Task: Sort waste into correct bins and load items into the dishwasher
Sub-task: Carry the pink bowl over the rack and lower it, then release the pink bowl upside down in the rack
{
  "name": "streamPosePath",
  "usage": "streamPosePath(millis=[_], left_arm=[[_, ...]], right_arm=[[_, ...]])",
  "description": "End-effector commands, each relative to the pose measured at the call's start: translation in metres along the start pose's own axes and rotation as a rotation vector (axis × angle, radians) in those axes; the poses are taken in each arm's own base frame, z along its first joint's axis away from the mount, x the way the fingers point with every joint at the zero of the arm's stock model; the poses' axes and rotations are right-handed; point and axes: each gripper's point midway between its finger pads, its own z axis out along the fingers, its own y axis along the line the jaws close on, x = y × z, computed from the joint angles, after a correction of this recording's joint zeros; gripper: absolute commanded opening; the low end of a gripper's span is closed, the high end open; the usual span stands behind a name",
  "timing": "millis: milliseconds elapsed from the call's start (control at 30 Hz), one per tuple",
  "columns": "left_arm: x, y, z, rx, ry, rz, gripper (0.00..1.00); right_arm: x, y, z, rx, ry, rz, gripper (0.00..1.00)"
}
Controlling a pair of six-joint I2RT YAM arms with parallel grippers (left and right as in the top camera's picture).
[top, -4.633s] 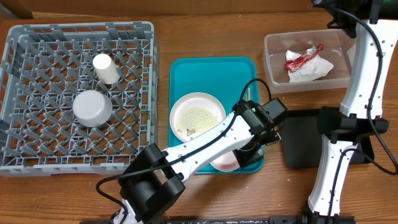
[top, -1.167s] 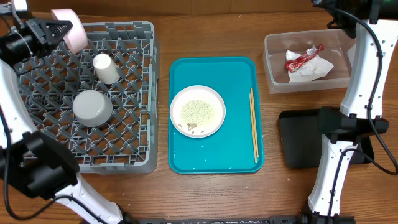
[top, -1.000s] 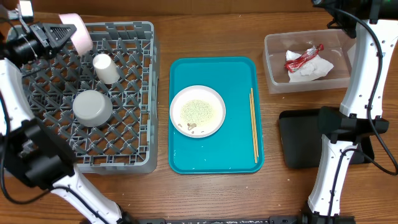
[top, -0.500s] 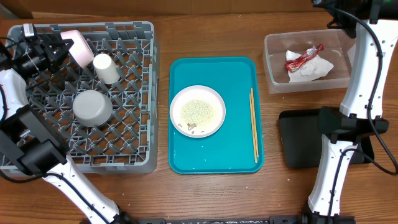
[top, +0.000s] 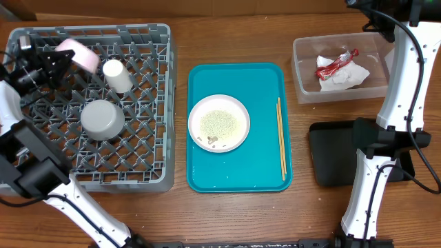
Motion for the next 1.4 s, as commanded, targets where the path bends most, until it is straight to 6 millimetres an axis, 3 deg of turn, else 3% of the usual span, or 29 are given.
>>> streamPosePath(millis=[0,67,100,167,200,467,567,767,867,933,1000,1033,1067,1133,1367], left_arm=[[-0.009,0.024,-0.015,-0.104,-0.063,-0.048,0.07],[-0.009,0.025,-0.019,-0.107,-0.07,-0.059,0.14],[-0.01,0.026,-0.022,-0.106,-0.074,-0.062,0.23],[-0.011,0.027,-0.027,-0.107,-0.083,-0.07,0.54],[-0.011,0.027,-0.028,-0.107,-0.085,-0.076,0.58],[-0.009,0.006,-0.039,-0.146,-0.114,-0.081,0.7],[-0.011,-0.002,-0.052,-0.303,-0.181,-0.061,0.72],[-0.001,-0.033,-0.099,-0.674,-0.359,-0.002,0.82],[0.007,-0.056,-0.12,-0.787,-0.441,0.039,0.76],[0.01,-0.075,-0.126,-0.811,-0.476,0.089,0.64],[0.011,-0.091,-0.121,-0.807,-0.475,0.165,0.43],[0.011,-0.097,-0.112,-0.805,-0.458,0.22,0.22],[0.011,-0.099,-0.105,-0.805,-0.443,0.251,0.15],[0.01,-0.095,-0.087,-0.835,-0.405,0.308,0.04],[-0.009,-0.026,-0.052,-1.259,-0.401,0.371,0.04]], right_arm=[[-0.007,0.003,-0.014,-0.022,-0.033,0.008,1.0],[-0.007,0.003,-0.014,-0.022,-0.033,0.008,1.0],[-0.007,0.003,-0.014,-0.022,-0.033,0.008,1.0],[-0.007,0.003,-0.014,-0.022,-0.033,0.008,1.0],[-0.007,0.003,-0.014,-0.022,-0.033,0.008,1.0],[-0.007,0.003,-0.014,-0.022,-0.033,0.007,1.0],[-0.007,0.003,-0.014,-0.022,-0.033,0.008,1.0],[-0.007,0.003,-0.014,-0.022,-0.033,0.008,1.0],[-0.007,0.003,-0.014,-0.022,-0.033,0.008,1.0],[-0.007,0.003,-0.014,-0.022,-0.033,0.007,1.0],[-0.007,0.003,-0.014,-0.022,-0.033,0.008,1.0],[-0.007,0.003,-0.014,-0.022,-0.033,0.008,1.0],[-0.007,0.003,-0.014,-0.022,-0.033,0.008,1.0],[-0.007,0.003,-0.014,-0.022,-0.033,0.008,1.0],[-0.007,0.003,-0.014,-0.022,-0.033,0.008,1.0]])
